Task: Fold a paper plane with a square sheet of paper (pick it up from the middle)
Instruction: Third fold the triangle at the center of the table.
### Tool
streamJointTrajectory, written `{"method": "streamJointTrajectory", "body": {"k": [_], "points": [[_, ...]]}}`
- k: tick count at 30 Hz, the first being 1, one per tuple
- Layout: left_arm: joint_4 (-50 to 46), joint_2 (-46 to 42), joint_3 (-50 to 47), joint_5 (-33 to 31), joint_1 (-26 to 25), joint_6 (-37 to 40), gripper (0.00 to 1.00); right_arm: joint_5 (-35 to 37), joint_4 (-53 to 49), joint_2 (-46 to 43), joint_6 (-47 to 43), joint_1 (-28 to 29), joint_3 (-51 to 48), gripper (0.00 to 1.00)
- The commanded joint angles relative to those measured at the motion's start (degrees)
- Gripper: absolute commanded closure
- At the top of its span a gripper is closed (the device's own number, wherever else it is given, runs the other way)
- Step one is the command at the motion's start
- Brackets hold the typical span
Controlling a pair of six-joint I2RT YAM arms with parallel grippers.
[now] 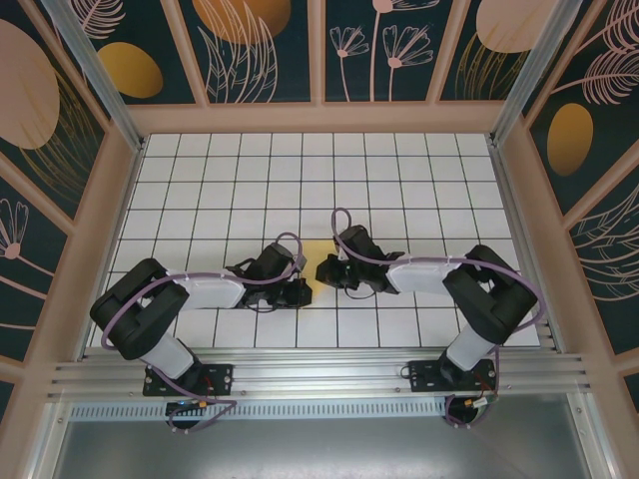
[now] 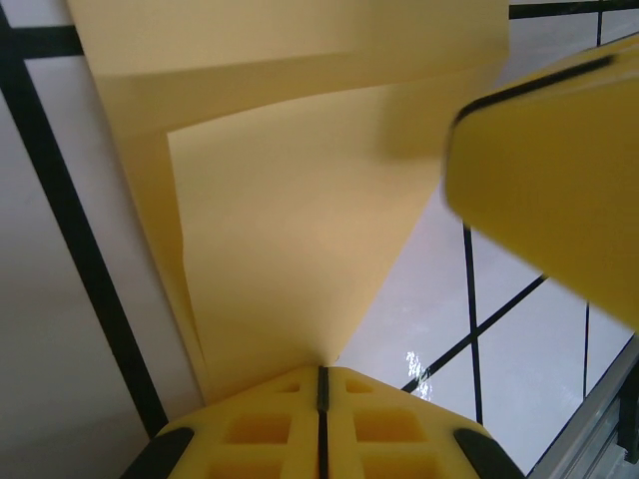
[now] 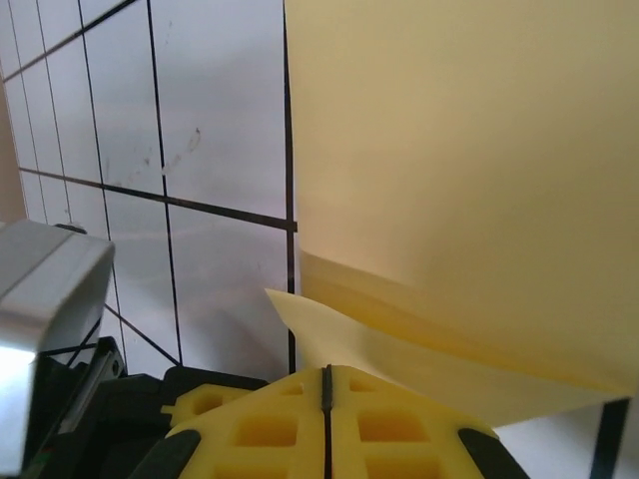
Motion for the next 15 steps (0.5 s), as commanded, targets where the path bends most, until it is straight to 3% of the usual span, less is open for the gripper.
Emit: {"method": "streamJointTrajectory", "body": {"k": [1, 7, 15], "points": [[-1.16, 1.02, -0.56, -2.17, -0.1, 0.79, 0.89, 0.89, 0.55, 2.56, -0.58, 0.39, 0.75, 0.91], [-3.02, -0.98, -2.0, -1.92, -0.03, 1.63, 0.89, 5.58, -6.68, 6.17, -2.21, 0.03, 2.44, 0.92], [-4.55, -3.84, -5.35, -1.85, 0.02, 1.14, 0.9, 7.29, -8.35, 6.2, -2.4, 0.03, 2.31, 0.92]]}}
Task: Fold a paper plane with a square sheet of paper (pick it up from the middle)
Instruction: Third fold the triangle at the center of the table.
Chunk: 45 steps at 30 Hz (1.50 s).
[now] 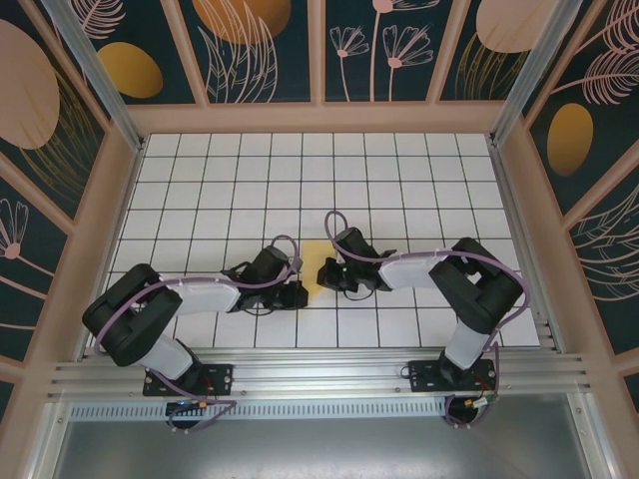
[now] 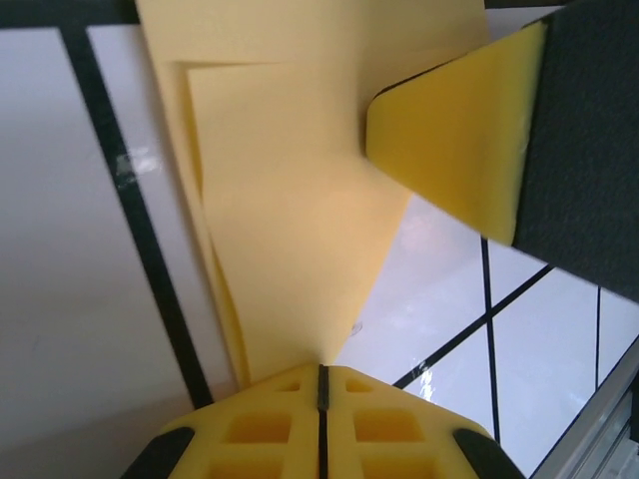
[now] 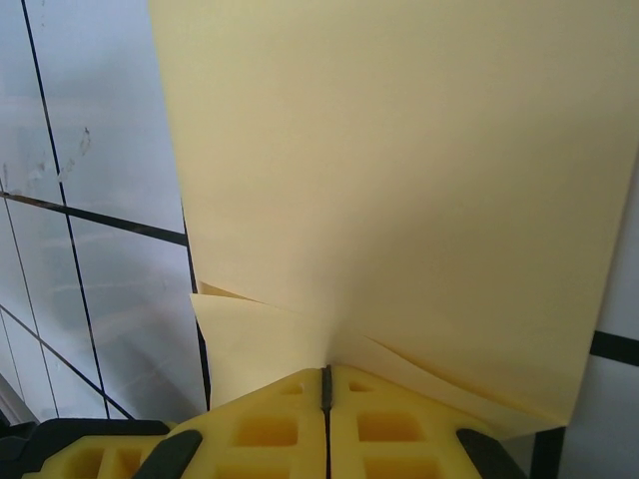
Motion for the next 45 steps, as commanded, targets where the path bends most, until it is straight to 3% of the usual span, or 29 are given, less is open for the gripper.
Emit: {"method": "streamJointTrajectory", "body": {"k": [1, 7, 12, 17, 25, 29, 38, 45], "points": [[-5.0, -0.97, -2.52, -0.56, -0.02, 0.62, 0.9, 4.79, -4.55, 1.96, -0.82, -0.08, 0.13, 0.92], [-6.04, -2.64, -4.97, 0.47, 0.05, -0.39, 0.9, 4.5, -4.91, 1.99, -1.28, -0.03, 0.91, 0.91], [-6.71, -9.39, -4.74, 0.79, -0.01, -1.64, 0.89, 2.86, -4.25, 0.38, -1.94, 0.14, 2.92, 0.9], [-10.78, -13.49, 2.57, -5.44, 0.06, 0.14, 0.87, 5.81, -6.23, -5.07, -1.85, -0.15, 4.24, 0.85], [-12.64, -2.42, 14.28, -12.38, 0.74, 3.75, 0.9, 5.34, -0.94, -13.35, 2.67, -4.81, -5.47, 0.65], [-12.42, 2.33, 16.32, -11.41, 0.7, 4.89, 0.91, 3.42, 1.74, -13.22, 3.45, -5.38, -7.5, 0.59], [-14.27, 5.55, 16.77, -18.62, 0.77, 6.81, 0.93, 0.55, 5.15, -9.6, 3.8, -5.48, -7.71, 0.55], [-12.79, 6.27, 15.14, -20.37, 0.7, 6.44, 0.94, -0.64, 6.51, -7.11, 3.98, -5.48, -6.82, 0.53]]}}
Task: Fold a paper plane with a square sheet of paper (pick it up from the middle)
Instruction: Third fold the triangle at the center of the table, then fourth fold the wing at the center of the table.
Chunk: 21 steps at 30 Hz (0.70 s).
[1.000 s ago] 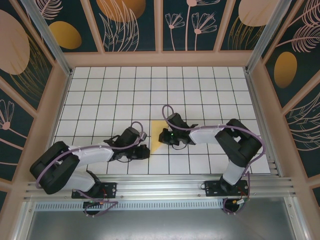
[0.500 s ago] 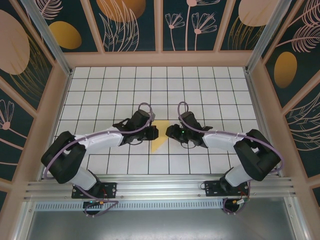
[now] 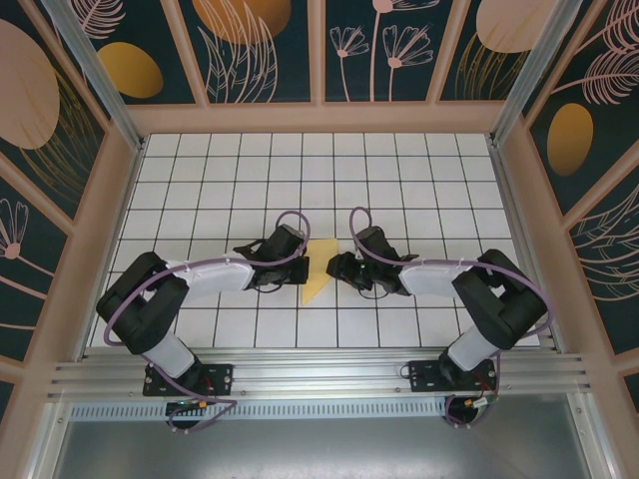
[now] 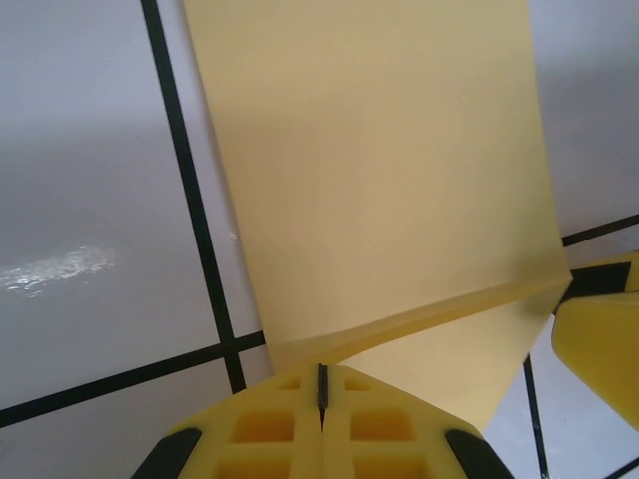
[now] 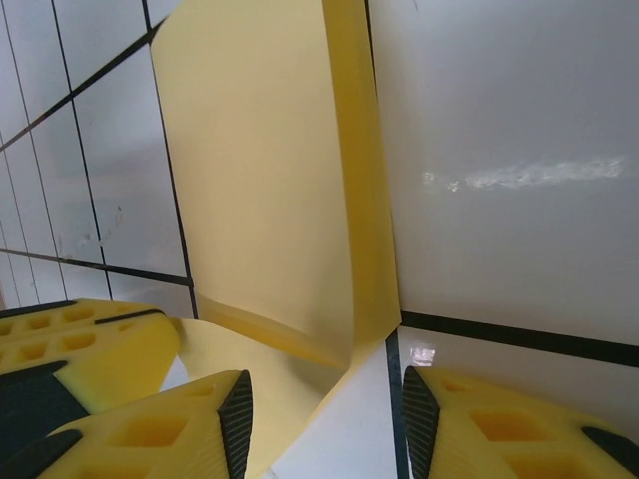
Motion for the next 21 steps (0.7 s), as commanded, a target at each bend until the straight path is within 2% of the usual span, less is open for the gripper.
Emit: {"method": "streamJointTrajectory", "body": {"k": [1, 21], "points": [[-0.07, 1.01, -0.53, -1.91, 0.4, 1.22, 0.94, -1.77, 3.21, 1.17, 0.95, -0.26, 0.49, 0.53], [1.54, 3.08, -1.61, -0.73, 0.48, 1.77, 0.95, -7.82, 8.75, 6.33, -2.31, 0.2, 3.91, 0.57]]}}
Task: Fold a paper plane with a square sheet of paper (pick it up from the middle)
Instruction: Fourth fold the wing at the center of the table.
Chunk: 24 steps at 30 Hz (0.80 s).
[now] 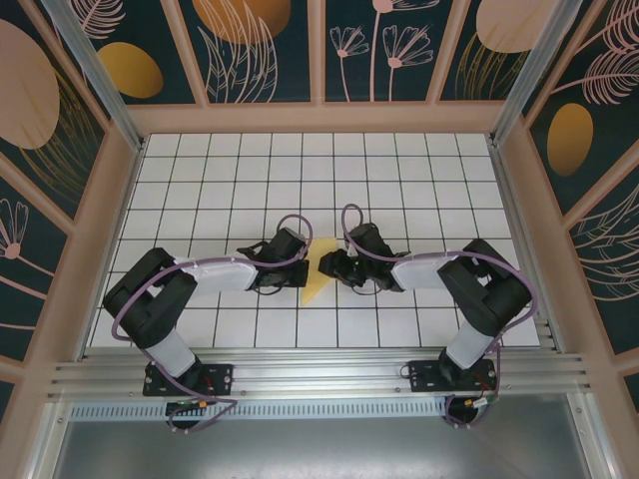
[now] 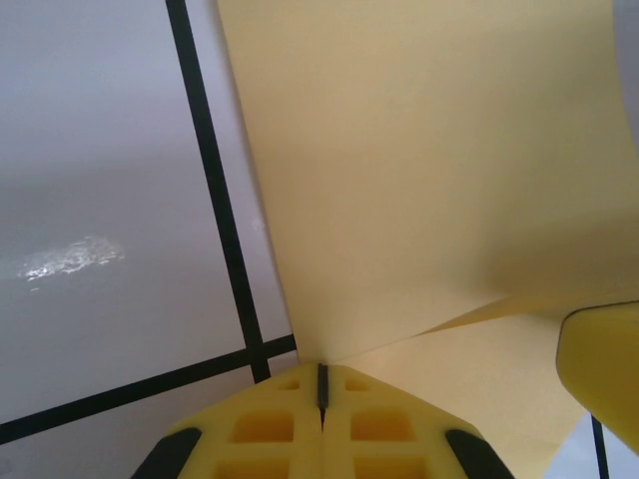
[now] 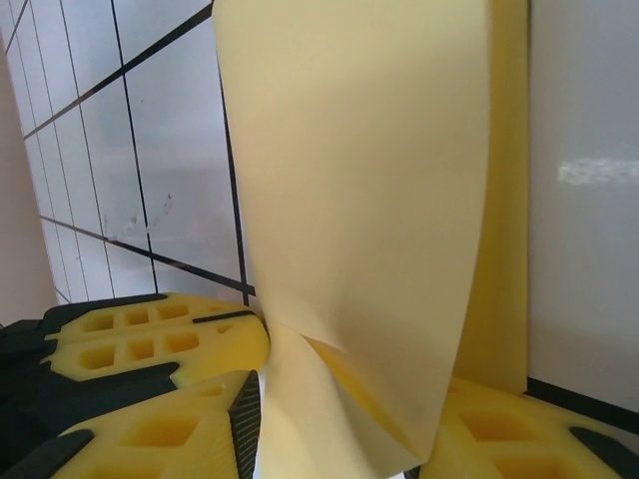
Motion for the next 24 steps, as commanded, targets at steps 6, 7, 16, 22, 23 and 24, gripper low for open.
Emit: {"method": "streamJointTrajectory", "body": {"k": [6, 7, 16, 22, 23, 24], "points": [[0.77, 0.27, -0.8, -0.42, 0.46, 1.2, 0.94, -1.92, -0.83, 1.79, -6.72, 0.17, 2.67, 0.63], [0.77, 0.21, -0.85, -0.4, 0.46, 1.14, 0.94, -1.98, -1.24, 2.09, -7.23, 0.13, 2.87, 0.64], [1.48, -2.05, -1.11, 0.39, 0.45, 1.37, 0.9, -1.64, -2.86, 3.12, -8.05, 0.07, 3.72, 0.82], [2.83, -7.29, -3.06, 1.35, 0.44, 1.64, 0.79, -0.04, -1.79, 2.74, -5.48, 0.23, 2.78, 0.94], [3.12, -8.54, -3.65, 1.37, 0.43, 1.56, 0.75, -0.04, -1.21, 2.59, -5.01, 0.32, 2.59, 0.94], [3.44, -9.52, -4.22, 1.54, 0.46, 1.55, 0.75, 0.19, -0.87, 2.5, -4.48, 0.48, 2.39, 0.94]]}}
